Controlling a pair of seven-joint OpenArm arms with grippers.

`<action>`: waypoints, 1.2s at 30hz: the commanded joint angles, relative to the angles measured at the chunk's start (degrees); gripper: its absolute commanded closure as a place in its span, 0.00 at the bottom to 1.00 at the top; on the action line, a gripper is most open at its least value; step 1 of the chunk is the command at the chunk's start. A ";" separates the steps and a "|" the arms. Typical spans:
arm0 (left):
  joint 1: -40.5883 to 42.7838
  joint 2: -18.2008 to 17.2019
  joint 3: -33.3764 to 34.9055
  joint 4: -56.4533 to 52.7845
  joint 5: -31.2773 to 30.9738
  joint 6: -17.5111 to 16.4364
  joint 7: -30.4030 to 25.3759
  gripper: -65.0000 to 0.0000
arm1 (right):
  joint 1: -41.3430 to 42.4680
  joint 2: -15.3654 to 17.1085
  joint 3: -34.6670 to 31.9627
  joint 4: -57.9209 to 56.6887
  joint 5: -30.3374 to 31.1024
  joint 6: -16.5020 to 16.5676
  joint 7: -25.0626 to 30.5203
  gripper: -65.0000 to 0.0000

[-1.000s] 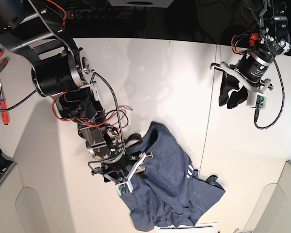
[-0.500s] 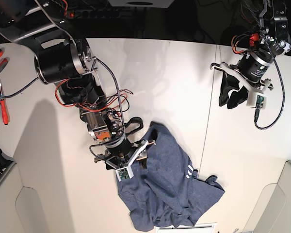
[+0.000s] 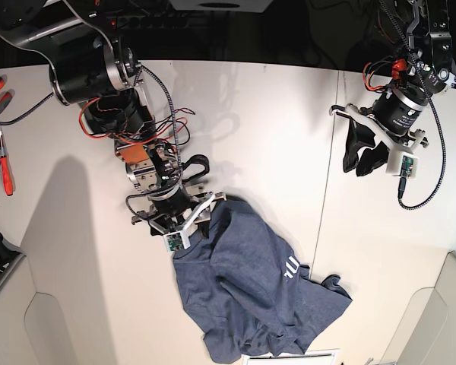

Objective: Layout the t-shirt on the table in an organized manner, then fold the t-shirt properly
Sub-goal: 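Grasp the shirt fabric with the right gripper and drag it away from the pile, then hold the shirt edge with the right gripper and adjust its grip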

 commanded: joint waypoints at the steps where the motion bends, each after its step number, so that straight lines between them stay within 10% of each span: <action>1: -0.13 -0.48 -0.24 0.90 -0.72 -0.17 -1.16 0.68 | 0.98 1.42 0.07 0.33 -0.79 -2.47 -1.25 0.57; 19: -0.28 -0.50 -0.24 0.90 -0.79 -0.17 -1.07 0.68 | -9.07 16.70 0.07 14.03 2.25 -7.52 -3.61 0.57; 36: -1.60 -0.48 -0.24 0.90 -0.76 -0.17 -1.05 0.68 | -9.77 10.03 0.07 31.21 8.96 -7.50 -9.64 0.57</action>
